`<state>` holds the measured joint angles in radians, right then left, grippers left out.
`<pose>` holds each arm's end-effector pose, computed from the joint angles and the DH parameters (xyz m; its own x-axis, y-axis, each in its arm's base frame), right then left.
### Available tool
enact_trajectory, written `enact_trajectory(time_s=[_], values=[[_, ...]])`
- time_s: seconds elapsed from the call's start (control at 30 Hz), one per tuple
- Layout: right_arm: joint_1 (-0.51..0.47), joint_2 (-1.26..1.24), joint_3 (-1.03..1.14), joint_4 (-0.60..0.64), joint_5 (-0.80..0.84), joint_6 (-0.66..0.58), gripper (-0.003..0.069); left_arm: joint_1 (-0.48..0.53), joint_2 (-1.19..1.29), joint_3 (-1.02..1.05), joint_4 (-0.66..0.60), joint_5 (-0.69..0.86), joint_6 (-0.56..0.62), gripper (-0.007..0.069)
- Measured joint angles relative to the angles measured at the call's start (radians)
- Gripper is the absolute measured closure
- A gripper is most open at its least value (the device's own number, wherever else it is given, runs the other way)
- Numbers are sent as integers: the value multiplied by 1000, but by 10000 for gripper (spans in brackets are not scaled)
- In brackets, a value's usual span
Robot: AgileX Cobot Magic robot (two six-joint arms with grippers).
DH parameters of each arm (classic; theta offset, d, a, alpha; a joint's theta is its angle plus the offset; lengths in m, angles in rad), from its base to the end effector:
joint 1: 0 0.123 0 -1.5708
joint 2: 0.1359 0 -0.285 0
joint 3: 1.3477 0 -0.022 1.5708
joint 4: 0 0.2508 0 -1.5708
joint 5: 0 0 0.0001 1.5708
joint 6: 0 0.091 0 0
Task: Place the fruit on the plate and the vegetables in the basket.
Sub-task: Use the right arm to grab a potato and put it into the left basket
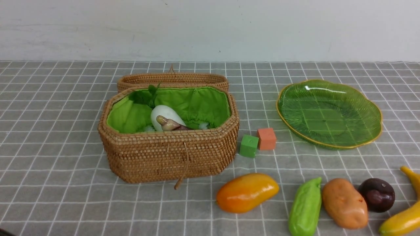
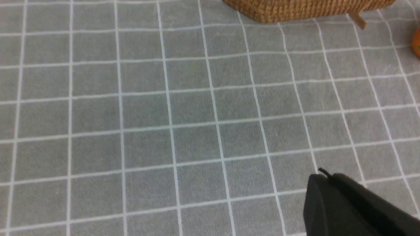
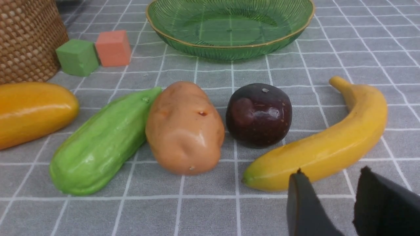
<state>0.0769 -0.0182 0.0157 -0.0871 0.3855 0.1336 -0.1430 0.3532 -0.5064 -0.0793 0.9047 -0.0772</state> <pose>0.0519 0.0010 0.1744 -0.2914 0.0305 -0.9561 -0.0302 0.9987 0.0411 0.0569 -0.0139 0.2820 -0.6282 -0.0365 -0.7772 0.1126 0.9841 -0.1373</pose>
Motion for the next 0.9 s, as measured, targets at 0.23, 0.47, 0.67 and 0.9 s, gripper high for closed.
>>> enact_trajectory(time_s=[0.23, 0.47, 0.67, 0.9], values=[[0, 0, 0, 0, 0, 0, 417, 41, -236, 115, 25, -245, 34, 638], [0, 0, 0, 0, 0, 0, 417, 49, -362, 362, 16, -367, 30, 637], [0, 0, 0, 0, 0, 0, 417, 49, -362, 512, 58, -399, 30, 632], [0, 0, 0, 0, 0, 0, 417, 49, -362, 523, 79, -449, 29, 627]])
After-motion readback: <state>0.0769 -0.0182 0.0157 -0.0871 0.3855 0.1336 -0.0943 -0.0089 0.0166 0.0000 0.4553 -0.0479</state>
